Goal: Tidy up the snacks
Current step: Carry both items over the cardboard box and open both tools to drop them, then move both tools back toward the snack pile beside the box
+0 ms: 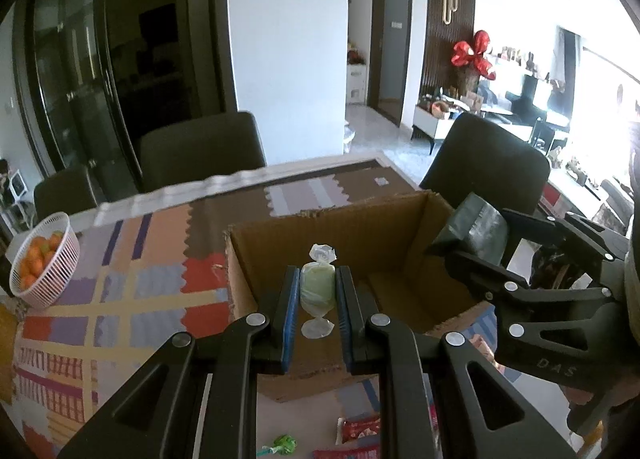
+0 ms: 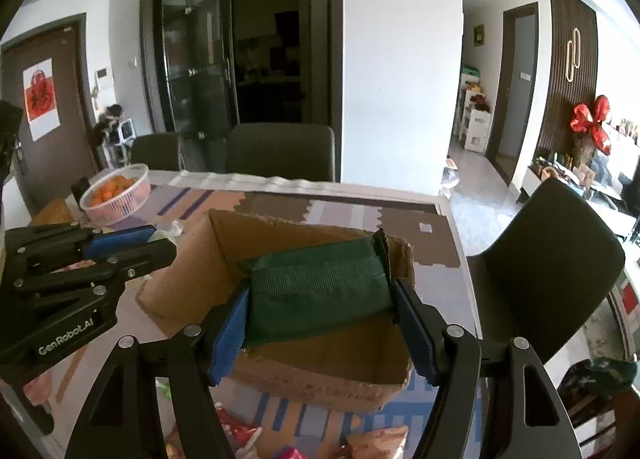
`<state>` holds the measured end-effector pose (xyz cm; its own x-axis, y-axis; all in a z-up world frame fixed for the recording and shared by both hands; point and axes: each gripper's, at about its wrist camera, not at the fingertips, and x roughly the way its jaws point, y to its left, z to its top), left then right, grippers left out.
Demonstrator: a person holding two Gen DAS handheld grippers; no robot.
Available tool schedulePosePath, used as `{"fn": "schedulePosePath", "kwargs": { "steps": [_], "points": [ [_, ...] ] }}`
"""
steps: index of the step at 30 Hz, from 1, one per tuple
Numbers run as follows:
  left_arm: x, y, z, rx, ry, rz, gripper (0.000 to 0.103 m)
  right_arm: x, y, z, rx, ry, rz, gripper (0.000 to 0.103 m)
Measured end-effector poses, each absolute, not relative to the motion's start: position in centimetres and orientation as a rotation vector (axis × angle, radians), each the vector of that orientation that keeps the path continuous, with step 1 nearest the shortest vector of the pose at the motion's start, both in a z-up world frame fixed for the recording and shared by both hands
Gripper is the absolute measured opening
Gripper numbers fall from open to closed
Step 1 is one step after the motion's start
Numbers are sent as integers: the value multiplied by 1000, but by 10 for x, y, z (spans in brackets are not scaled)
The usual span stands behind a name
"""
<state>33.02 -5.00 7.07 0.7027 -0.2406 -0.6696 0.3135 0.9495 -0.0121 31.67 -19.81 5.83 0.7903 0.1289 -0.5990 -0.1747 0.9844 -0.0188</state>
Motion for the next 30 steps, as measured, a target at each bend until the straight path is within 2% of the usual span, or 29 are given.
{"fn": "schedulePosePath", "kwargs": {
  "steps": [6,8,10,12,14,24,30],
  "points": [
    [343,-53,59,94,774,-308,19,332,-203,44,-53,696,156,70],
    [345,-52,58,87,779,-303,25,335,-206,40,-43,712,154,71],
    [344,-50,59,93,767,-295,42,338,-208,39,-37,723,149,74],
    [343,-47,61,104,751,-277,47,336,-208,39,-36,721,139,80],
    [340,-43,62,109,744,-260,49,335,-207,40,-42,713,125,85],
    [292,-25,75,154,678,-211,56,290,-194,57,-111,615,133,85],
    [255,-18,83,150,654,-230,57,259,-180,65,-123,596,187,85]
  ]
}}
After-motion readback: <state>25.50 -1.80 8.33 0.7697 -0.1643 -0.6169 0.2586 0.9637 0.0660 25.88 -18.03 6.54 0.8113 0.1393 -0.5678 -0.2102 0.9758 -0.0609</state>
